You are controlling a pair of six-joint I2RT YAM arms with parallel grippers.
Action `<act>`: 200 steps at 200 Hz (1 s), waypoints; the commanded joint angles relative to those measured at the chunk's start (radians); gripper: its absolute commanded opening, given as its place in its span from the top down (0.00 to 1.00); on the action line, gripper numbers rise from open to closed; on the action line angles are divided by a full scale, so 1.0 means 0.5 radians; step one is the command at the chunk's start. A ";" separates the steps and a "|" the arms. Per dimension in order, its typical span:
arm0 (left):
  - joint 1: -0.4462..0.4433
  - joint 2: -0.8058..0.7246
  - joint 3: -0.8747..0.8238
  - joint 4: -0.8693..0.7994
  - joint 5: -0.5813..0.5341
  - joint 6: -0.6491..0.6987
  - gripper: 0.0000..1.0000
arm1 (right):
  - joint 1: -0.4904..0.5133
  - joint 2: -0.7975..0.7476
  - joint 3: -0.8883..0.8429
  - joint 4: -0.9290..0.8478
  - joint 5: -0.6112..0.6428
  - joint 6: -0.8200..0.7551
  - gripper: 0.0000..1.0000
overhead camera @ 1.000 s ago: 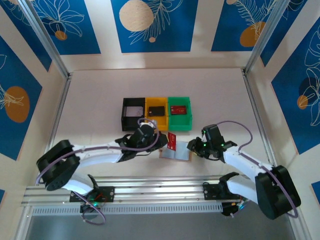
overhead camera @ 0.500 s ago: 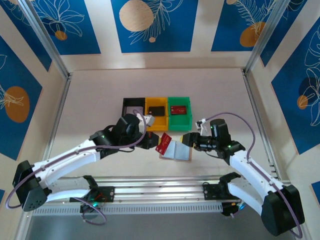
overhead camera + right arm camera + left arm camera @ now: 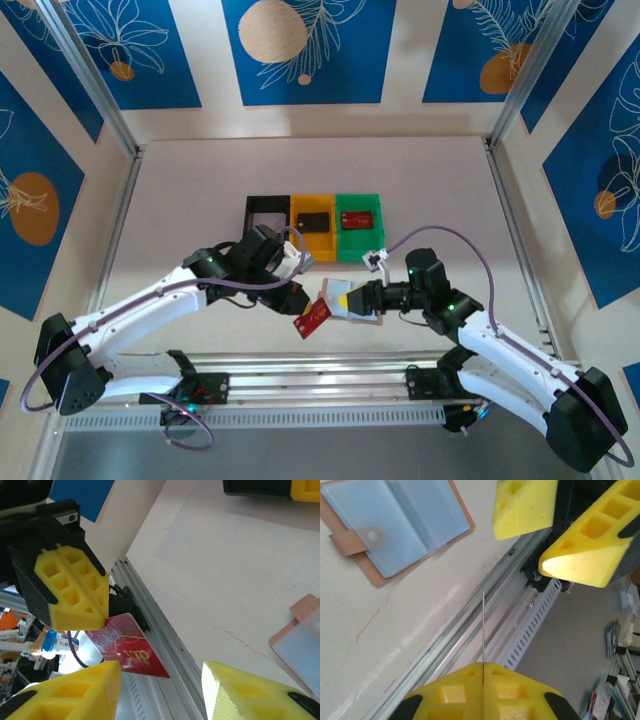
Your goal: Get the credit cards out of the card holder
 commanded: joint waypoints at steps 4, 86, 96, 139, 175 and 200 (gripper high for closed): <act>0.018 0.034 0.092 -0.121 0.161 0.159 1.00 | 0.068 0.060 -0.054 0.157 -0.023 -0.088 0.53; 0.017 0.043 0.096 -0.126 0.219 0.201 1.00 | 0.339 0.165 -0.026 0.282 -0.096 -0.191 0.65; 0.018 0.041 0.091 -0.122 0.224 0.201 1.00 | 0.349 0.167 -0.027 0.288 -0.092 -0.194 0.68; 0.018 0.043 0.084 -0.092 0.244 0.192 1.00 | 0.383 0.165 -0.033 0.309 -0.074 -0.191 0.77; 0.019 0.043 0.090 -0.078 0.244 0.186 1.00 | 0.405 0.163 -0.042 0.332 -0.073 -0.191 0.83; 0.019 0.038 0.098 -0.075 0.230 0.189 1.00 | 0.412 0.156 -0.041 0.337 -0.080 -0.191 0.93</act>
